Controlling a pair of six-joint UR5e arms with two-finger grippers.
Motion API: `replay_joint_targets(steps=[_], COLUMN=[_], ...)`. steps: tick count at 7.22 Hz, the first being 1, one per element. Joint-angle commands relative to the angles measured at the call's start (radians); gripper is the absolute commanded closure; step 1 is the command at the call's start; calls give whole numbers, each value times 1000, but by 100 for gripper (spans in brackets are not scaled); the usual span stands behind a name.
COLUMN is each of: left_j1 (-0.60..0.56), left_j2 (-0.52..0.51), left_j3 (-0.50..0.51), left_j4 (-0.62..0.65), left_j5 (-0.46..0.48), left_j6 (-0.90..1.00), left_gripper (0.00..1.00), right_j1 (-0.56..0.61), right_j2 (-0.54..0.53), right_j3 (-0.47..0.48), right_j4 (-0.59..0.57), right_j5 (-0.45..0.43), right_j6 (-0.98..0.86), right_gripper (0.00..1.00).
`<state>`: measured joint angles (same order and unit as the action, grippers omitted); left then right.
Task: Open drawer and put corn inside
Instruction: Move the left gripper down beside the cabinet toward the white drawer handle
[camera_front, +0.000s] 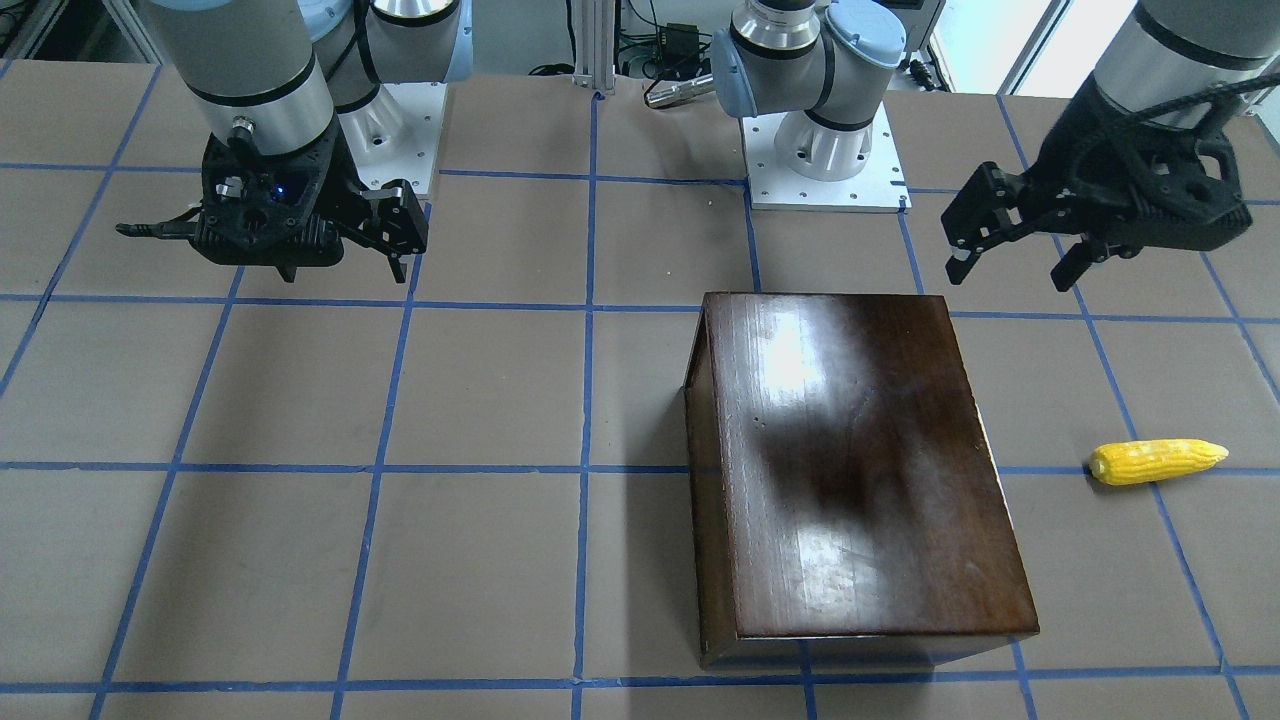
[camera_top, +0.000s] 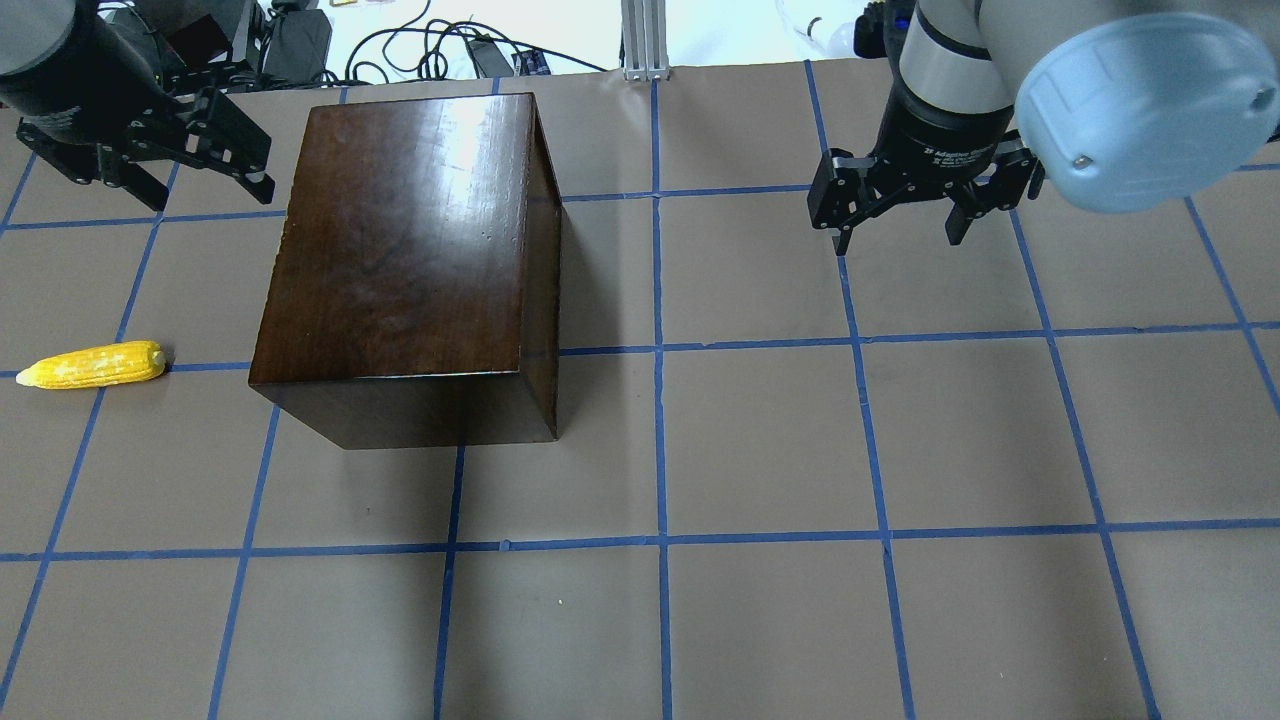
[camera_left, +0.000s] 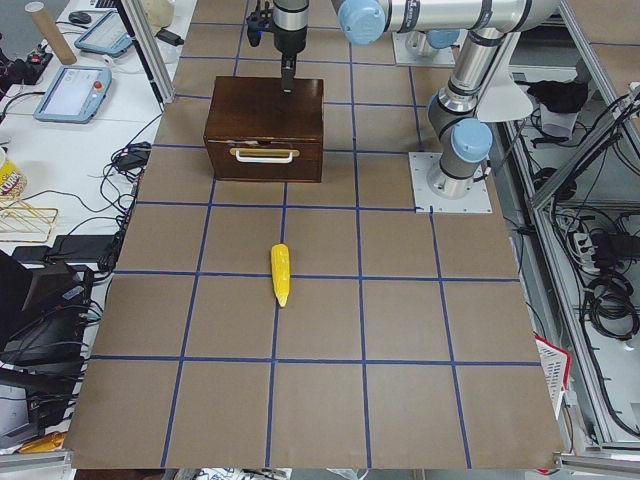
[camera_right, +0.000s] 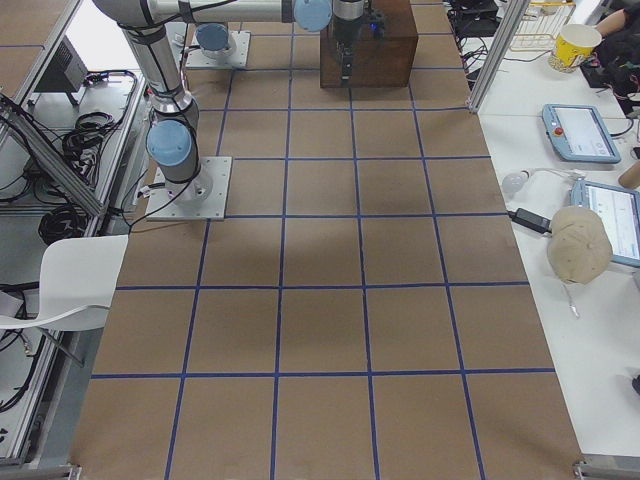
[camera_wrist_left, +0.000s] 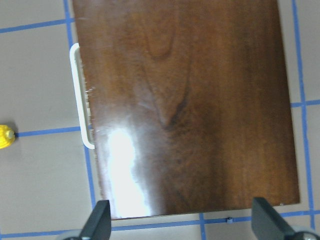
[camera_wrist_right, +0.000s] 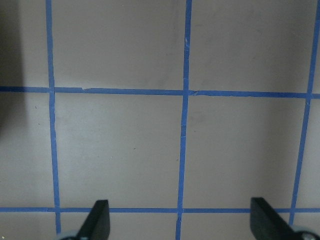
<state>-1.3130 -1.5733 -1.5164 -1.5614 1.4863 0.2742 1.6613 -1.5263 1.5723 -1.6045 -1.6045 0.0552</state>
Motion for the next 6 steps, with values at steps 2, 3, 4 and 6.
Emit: replay_joint_targets(steps=[2,3,4,6], left_j1=[136,161,172,182], left_j2=[-83,-117,-157,-223], left_j3=[-10,-13,-13,-14], left_j4=[9,15,35,38], left_j5=[-28,-24,-23,-26], left_j6=[153,243,314,360], left_gripper=[0,0,0,0], right_j1=[0,0,0,0], right_j2=[0,0,0,0], right_j3=[0,0,0,0], right_j4=[0,0,0,0], right_j5=[0,0,0,0], right_j6=[0,0,0,0], right_gripper=[0,0,0,0])
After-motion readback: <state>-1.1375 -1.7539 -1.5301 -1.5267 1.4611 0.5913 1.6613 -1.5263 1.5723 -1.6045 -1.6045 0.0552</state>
